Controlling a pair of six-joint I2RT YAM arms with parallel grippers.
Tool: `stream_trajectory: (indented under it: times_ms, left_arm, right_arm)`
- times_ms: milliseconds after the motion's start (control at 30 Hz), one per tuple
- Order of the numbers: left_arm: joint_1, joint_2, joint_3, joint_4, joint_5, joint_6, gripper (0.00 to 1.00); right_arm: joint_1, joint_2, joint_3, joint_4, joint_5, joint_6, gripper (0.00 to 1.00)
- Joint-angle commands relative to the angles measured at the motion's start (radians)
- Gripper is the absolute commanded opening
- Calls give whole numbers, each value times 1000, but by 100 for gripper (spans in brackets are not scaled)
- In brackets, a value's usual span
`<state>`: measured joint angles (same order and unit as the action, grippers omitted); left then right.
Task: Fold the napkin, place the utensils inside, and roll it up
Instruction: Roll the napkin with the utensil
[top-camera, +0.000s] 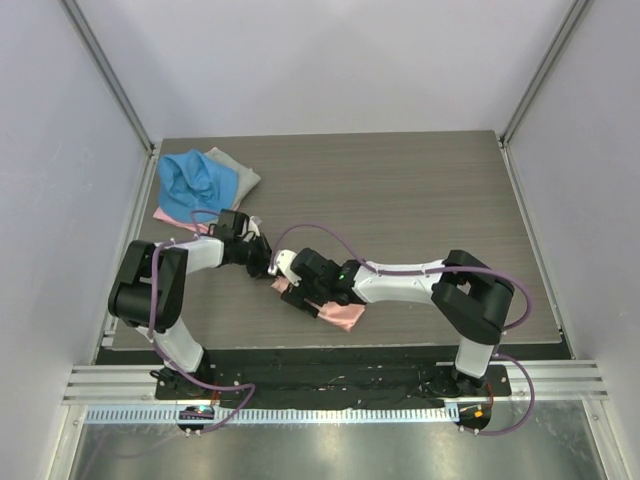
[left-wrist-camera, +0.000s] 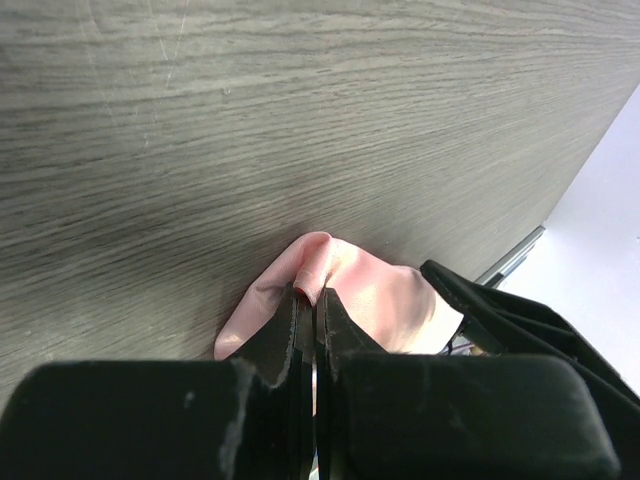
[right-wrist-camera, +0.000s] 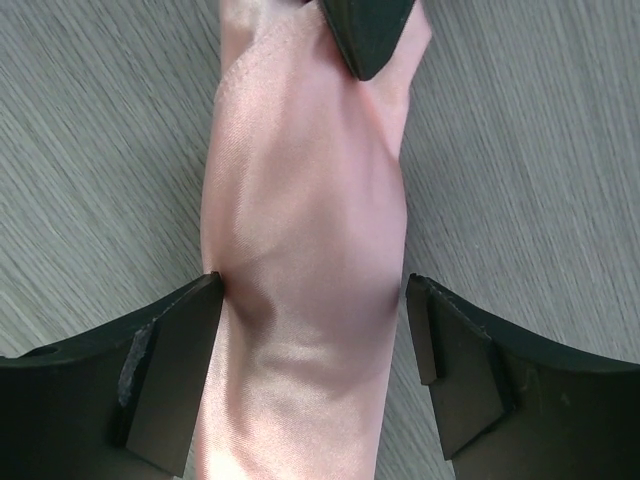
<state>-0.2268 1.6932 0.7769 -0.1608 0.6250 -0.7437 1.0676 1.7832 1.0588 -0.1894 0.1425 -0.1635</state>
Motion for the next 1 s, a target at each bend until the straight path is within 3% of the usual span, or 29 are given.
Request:
stream_trajectory:
  times_ms: [0, 200, 267, 300, 333, 433, 633, 967]
  left_arm:
    - [4, 20, 35, -31, -5, 26, 0]
    - [4, 34, 76, -37, -5, 24, 0]
    - [4, 40, 96, -39, -7, 20, 7]
    - [4, 42, 119, -39, -11, 14, 11]
    - [6, 45, 136, -45, -16, 14, 28]
    - [18, 45, 225, -89, -47, 20, 58]
    - [99, 16, 375, -203, -149, 53, 86]
    - [207, -159, 384, -240, -257, 107, 94]
  right_arm:
    - [-3, 39, 49, -25, -27, -2, 81]
    - [-53, 94, 69, -102, -52, 68, 63]
    - [-70, 105, 72, -128, -52, 103, 57]
    - [-90, 110, 72, -136, -50, 117, 55]
    - [-98, 114, 67, -140, -46, 131, 51]
    - [-135, 110, 44, -153, -17, 198, 49]
    - [-242, 84, -9, -166, 77, 309, 46]
    - [-486, 61, 1, -189, 101, 404, 45]
